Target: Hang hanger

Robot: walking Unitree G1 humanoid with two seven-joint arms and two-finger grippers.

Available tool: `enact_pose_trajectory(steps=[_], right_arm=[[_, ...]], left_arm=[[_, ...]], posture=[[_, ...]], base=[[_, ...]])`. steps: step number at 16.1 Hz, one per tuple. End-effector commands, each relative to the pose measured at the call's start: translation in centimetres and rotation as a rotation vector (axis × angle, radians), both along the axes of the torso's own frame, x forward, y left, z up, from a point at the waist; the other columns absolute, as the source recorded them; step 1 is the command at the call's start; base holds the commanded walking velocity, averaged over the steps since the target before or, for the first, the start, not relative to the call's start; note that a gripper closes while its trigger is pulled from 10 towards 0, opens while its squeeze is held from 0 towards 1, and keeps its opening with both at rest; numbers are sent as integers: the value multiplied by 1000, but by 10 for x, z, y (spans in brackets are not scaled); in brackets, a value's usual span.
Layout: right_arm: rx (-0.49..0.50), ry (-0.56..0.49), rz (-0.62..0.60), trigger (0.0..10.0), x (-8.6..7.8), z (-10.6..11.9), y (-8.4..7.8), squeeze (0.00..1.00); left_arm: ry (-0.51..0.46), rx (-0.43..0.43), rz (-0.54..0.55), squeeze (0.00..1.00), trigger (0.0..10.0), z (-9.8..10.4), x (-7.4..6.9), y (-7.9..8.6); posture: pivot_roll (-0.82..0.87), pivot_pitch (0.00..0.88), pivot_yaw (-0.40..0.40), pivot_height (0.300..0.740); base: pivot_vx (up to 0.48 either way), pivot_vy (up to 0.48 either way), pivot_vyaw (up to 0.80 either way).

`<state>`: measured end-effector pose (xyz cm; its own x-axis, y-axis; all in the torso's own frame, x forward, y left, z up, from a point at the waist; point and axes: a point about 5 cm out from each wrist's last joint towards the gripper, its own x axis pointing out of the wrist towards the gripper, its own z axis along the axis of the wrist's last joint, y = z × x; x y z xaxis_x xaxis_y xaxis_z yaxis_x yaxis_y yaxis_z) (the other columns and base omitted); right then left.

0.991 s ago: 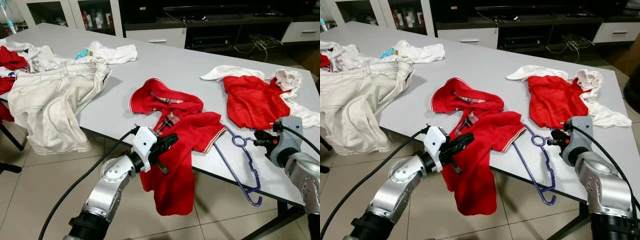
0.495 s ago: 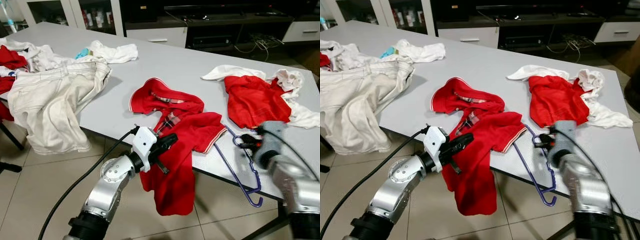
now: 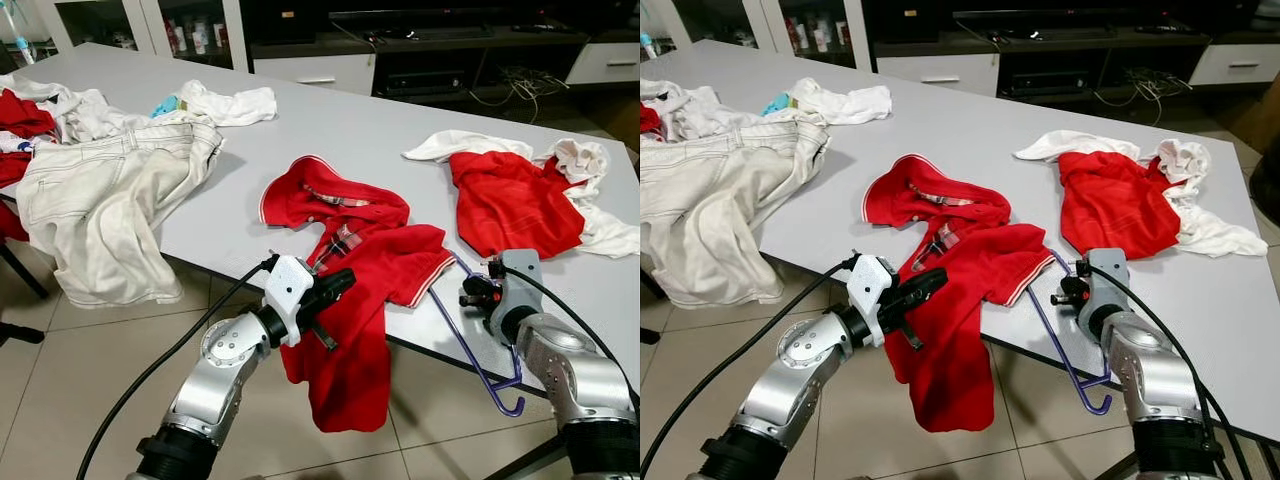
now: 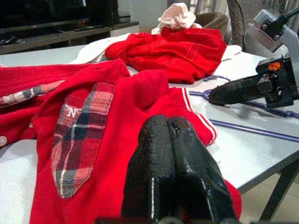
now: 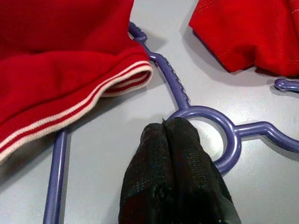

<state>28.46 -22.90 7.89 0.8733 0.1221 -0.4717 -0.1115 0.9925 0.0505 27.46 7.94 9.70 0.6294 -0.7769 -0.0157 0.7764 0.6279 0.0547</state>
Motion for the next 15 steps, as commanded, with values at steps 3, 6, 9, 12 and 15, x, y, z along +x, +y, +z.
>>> enact_pose_trajectory(steps=[3,6,9,12,15], right_arm=[[6,77,-6,10000,-16,-10,-9,0],[23,73,-3,10000,-27,0,-15,0],[32,56,2,10000,-29,9,-16,0],[39,30,17,10000,-29,21,-15,0],[68,-27,3,10000,-23,39,-16,0]], left_arm=[[-7,6,-11,0,10000,1,0,-3],[-8,7,-19,0,10000,2,0,-4],[-7,8,-22,0,10000,2,1,-4],[-6,7,-25,0,10000,2,1,-5],[-5,7,-24,0,10000,1,1,-5]], posture=[[-147,0,0,740],[-165,0,9,740],[-171,0,12,740],[-171,0,12,740],[-173,0,12,740]], base=[[0,0,0],[0,0,0],[0,0,0],[0,0,0],[0,0,0]])
